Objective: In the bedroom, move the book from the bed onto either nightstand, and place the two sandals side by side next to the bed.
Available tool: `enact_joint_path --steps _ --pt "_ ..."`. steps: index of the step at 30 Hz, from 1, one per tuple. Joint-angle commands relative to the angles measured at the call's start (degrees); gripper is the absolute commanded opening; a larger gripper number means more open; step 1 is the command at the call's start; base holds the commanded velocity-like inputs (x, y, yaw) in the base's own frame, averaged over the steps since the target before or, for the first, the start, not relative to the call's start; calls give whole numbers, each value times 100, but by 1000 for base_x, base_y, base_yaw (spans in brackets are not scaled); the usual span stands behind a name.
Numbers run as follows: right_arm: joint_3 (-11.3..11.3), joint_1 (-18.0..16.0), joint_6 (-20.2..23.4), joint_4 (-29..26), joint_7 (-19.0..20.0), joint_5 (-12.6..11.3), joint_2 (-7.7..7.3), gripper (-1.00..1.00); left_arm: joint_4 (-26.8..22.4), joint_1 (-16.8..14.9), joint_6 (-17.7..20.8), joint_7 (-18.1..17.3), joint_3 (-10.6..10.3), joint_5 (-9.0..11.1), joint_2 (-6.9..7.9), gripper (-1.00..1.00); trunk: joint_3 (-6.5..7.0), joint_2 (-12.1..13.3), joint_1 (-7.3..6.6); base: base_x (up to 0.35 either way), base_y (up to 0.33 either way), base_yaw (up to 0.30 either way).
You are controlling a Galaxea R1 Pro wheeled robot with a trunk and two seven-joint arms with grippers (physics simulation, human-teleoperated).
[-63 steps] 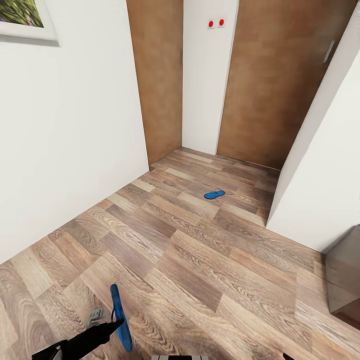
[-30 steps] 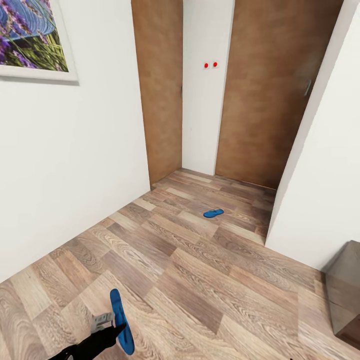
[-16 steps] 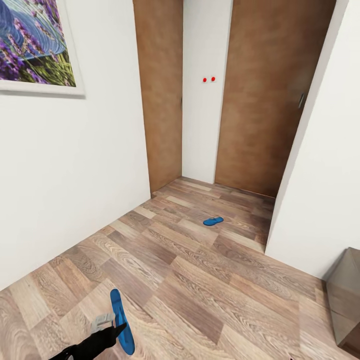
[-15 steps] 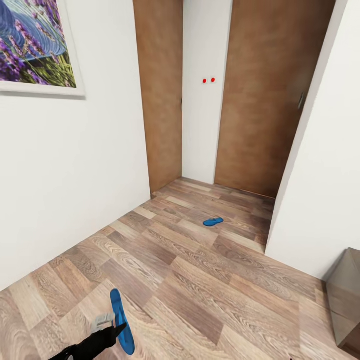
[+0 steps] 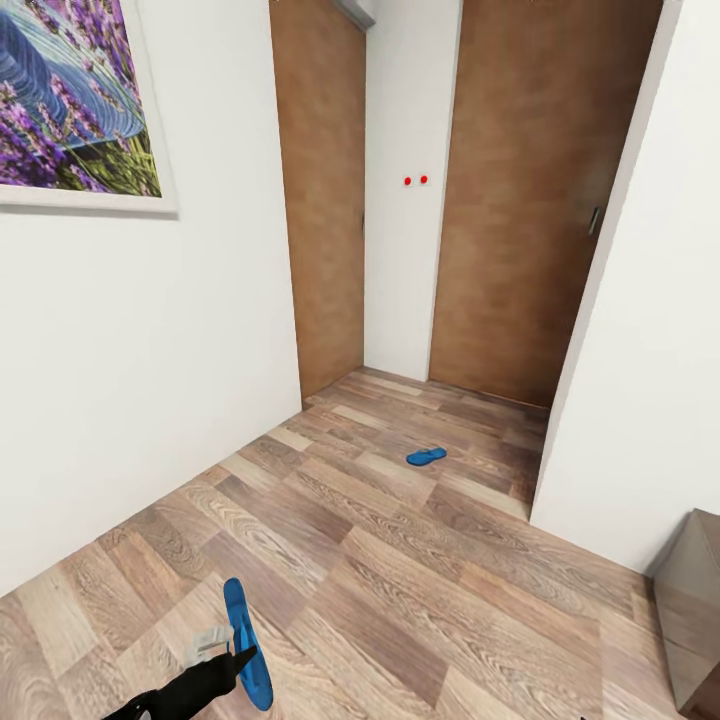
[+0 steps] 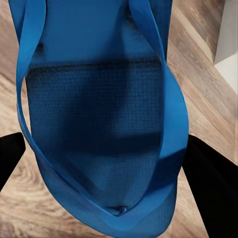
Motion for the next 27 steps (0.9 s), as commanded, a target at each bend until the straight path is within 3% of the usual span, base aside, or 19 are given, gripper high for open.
enact_joint_path --steps 1,12,16,17,20,21,22,24,27 --pt "1 -3 12 5 23 -34 -1 100 5 -3 37 -54 18 29 -1 -100 13 39 -24 0 0 0" --pt "1 -3 12 7 23 -31 -1 100 5 -3 34 -2 18 26 -6 -100 210 480 -265 0 0 0" --pt "7 -3 12 7 -22 -30 -1 100 10 -3 -154 795 10 14 -178 -100 282 641 -353 0 0 0" --pt "10 -3 12 7 -270 -30 3 100 103 -3 -401 1258 -32 -60 -313 -100 300 681 -375 0 0 0" --pt "16 -3 12 7 -798 5 17 100 290 -3 -786 1869 -272 -398 -446 -100 354 801 -441 0 0 0" --pt "17 -3 12 7 -851 31 21 100 309 -3 -826 1940 -314 -465 -463 -100 372 841 -463 0 0 0" --pt "14 -3 12 7 -957 154 23 100 352 -3 -904 2093 -405 -651 -502 -100 390 881 -485 0 0 0" --pt "11 -3 12 7 -1031 400 30 100 385 -3 -959 2204 -470 -825 -532 -100 426 962 -529 0 0 0" --pt "4 -3 9 7 -1055 525 33 100 395 -3 -977 2240 -491 -882 -541 -100 479 1082 -595 0 0 0"
